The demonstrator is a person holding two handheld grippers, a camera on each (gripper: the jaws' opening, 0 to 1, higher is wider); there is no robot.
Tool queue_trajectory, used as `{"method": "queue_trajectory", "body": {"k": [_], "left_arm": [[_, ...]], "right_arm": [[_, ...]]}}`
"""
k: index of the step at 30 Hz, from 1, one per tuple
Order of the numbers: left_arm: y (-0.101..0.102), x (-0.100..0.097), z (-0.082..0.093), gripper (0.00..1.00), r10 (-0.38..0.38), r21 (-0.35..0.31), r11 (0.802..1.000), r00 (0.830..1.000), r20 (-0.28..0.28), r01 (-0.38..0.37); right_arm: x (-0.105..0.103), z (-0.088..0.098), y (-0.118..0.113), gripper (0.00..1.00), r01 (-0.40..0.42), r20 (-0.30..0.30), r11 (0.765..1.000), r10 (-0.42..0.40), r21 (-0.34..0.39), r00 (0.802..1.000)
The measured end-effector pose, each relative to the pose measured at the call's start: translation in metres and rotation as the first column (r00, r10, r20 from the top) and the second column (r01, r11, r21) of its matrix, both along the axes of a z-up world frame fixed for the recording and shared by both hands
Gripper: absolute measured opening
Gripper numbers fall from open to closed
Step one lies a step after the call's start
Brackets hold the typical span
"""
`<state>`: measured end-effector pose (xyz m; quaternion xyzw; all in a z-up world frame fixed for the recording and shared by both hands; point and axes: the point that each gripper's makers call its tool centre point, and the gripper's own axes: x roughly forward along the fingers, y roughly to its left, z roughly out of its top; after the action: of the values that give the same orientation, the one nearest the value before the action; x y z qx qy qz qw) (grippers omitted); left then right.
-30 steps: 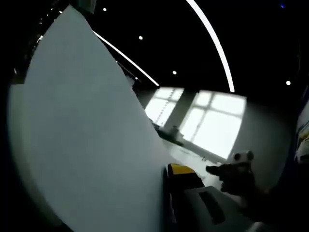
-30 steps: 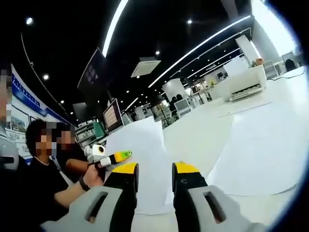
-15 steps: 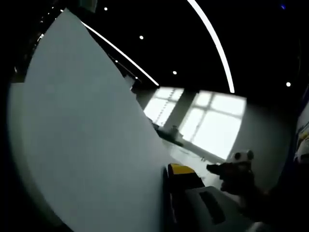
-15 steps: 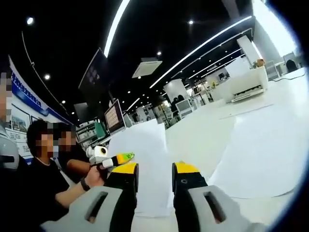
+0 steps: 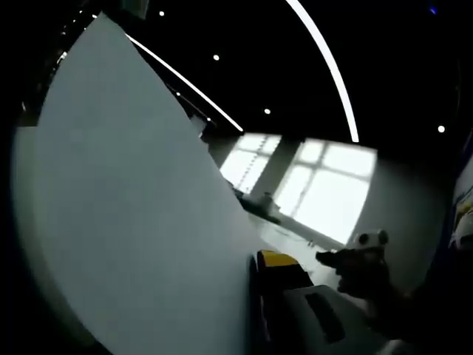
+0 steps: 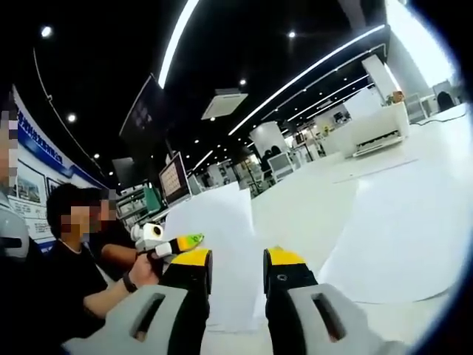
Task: Organize the stack of printing papers by aligning and flattening the scattered papers on the table
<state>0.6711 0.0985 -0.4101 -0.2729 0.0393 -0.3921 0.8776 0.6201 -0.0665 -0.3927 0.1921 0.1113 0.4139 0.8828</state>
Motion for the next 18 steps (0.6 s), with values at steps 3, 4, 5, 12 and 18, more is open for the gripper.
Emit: {"method": "queue_trajectory", "body": {"k": [3,4,5,12,18], "left_arm": [[0.000,0.000,0.000,0.10,0.000,-0.001,1.000,1.000,0.001,0.000],[0.000,0.000,0.000,0.10,0.000,-0.001,1.000,1.000,0.001,0.000],[0.000,-0.001,0.000,0.10,0.000,-0.001,1.000,1.000,0.001,0.000],[0.000,0.000,0.000,0.10,0.000,-0.001,1.000,1.000,0.001,0.000],[0.001,0.000,0.000,0.10,-0.001,-0.002,1.000,1.000,0.001,0.001]], "right_arm": [[0.001,0.000,-0.002,0.23,0.006,0.000,1.000,-0.006,0.000,1.000],[0.000,0.001,-0.003,0.23,0.009,0.002,1.000,-0.009,0.000,1.000],[0.001,0.001,-0.004,0.23,0.013,0.002,1.000,-0.013,0.000,1.000],[0.001,0.002,-0.007,0.23,0.026,0.005,1.000,-0.026,0.002,1.000],[0.007,-0.002,-0.015,0.23,0.050,0.014,0.998,-0.049,-0.035,0.999]]}}
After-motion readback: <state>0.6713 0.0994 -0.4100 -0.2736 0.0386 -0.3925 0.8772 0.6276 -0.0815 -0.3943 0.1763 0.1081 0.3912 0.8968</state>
